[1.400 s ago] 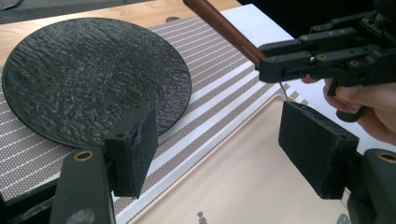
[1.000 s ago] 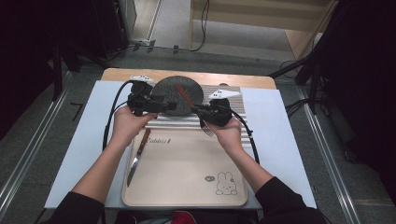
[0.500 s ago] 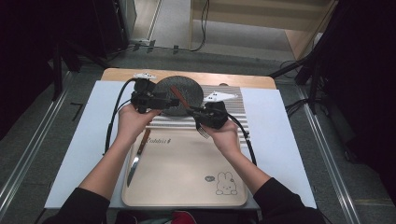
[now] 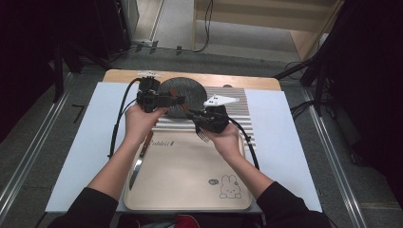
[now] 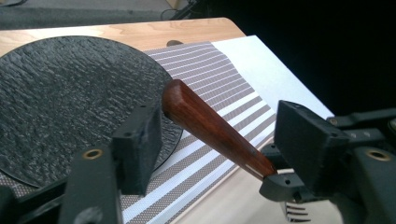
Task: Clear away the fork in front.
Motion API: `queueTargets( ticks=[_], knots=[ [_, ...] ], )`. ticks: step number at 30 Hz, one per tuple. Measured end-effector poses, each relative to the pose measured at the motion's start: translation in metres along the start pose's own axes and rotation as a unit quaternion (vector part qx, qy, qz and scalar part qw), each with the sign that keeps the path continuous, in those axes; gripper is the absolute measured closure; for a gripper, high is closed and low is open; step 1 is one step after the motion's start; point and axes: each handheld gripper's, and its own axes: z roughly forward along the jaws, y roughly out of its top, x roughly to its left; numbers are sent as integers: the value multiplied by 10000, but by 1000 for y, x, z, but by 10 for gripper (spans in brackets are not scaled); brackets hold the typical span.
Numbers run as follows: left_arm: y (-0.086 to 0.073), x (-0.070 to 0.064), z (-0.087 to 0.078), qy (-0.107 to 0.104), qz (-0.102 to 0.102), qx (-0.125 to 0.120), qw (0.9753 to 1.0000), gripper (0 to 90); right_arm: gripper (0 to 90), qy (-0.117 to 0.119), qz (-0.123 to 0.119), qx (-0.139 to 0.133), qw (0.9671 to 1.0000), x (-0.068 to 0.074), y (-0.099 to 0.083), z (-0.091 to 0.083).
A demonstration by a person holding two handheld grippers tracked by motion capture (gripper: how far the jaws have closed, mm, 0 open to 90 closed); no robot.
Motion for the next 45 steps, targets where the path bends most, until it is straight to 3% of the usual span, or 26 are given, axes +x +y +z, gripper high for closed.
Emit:
queueTargets(
  ticks=[8, 12, 16, 23, 34, 45],
  knots=[
    [-1, 0, 3, -99, -245, -45, 9996, 447, 750, 26, 44, -139, 9999, 0, 0, -1],
    [-2, 3, 5, -301, -460, -73, 9985, 506, 750, 18, 24, -157, 9999, 1, 1, -2],
    [-3, 7, 7, -587, -739, -89, 9955, 549, 750, 10, 40, -182, 9998, 0, 1, -2],
    [-4, 7, 7, -611, -803, -75, 9949, 687, 750, 0, 24, -171, 9999, 1, 0, -1],
    [-3, 12, 6, -938, -1074, -41, 9898, 738, 750, -7, -7, -170, 9999, 2, 0, -1],
    [-3, 12, 5, -1172, -1219, -110, 9855, 785, 749, -16, -30, -186, 9998, 4, 1, -1]
  ],
)
